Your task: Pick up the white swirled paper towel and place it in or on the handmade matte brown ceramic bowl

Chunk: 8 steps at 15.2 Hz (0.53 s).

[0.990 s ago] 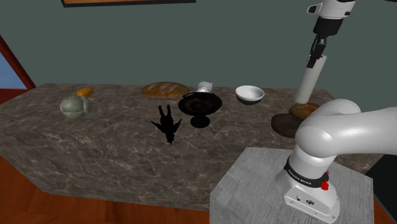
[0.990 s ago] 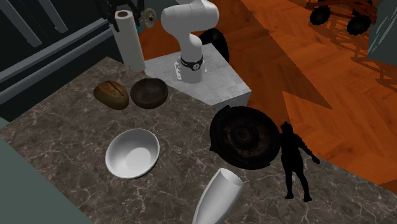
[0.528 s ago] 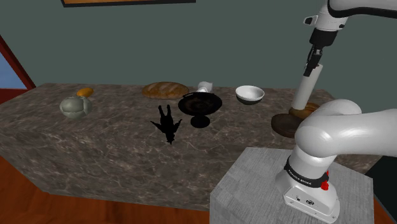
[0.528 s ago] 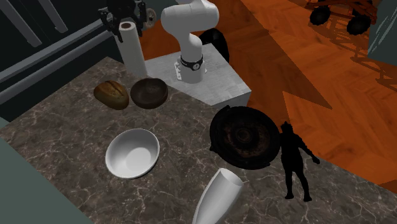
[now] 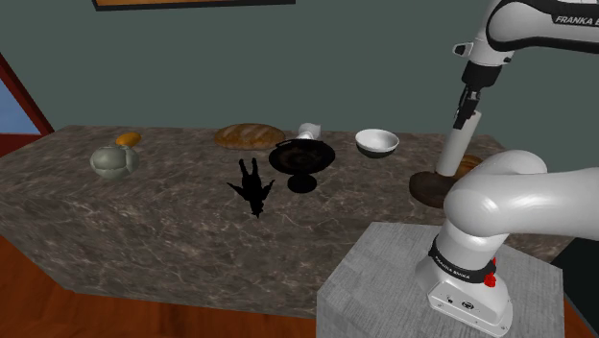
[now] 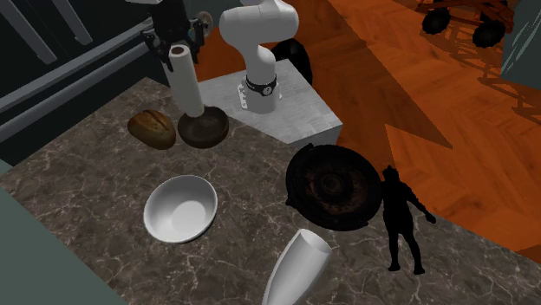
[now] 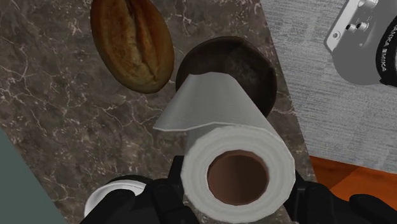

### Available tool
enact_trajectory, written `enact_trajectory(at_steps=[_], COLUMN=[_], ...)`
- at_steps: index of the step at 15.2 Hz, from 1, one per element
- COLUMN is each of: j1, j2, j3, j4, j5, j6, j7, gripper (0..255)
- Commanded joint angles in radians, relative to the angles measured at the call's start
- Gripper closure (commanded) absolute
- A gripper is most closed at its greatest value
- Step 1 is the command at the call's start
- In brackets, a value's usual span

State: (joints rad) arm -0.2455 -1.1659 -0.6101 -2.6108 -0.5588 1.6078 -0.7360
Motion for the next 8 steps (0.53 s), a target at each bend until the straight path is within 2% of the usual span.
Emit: enact_trajectory(at_steps=[1, 8], j1=[-0.007, -0.032], j2=[-0.007, -0.018], j3=[-0.015, -0.075], j4=[-0.027, -0.119], j5=[-0.015, -0.073], j6=[0.020, 0.100], j7=[0.000, 0.006], gripper=[255, 255])
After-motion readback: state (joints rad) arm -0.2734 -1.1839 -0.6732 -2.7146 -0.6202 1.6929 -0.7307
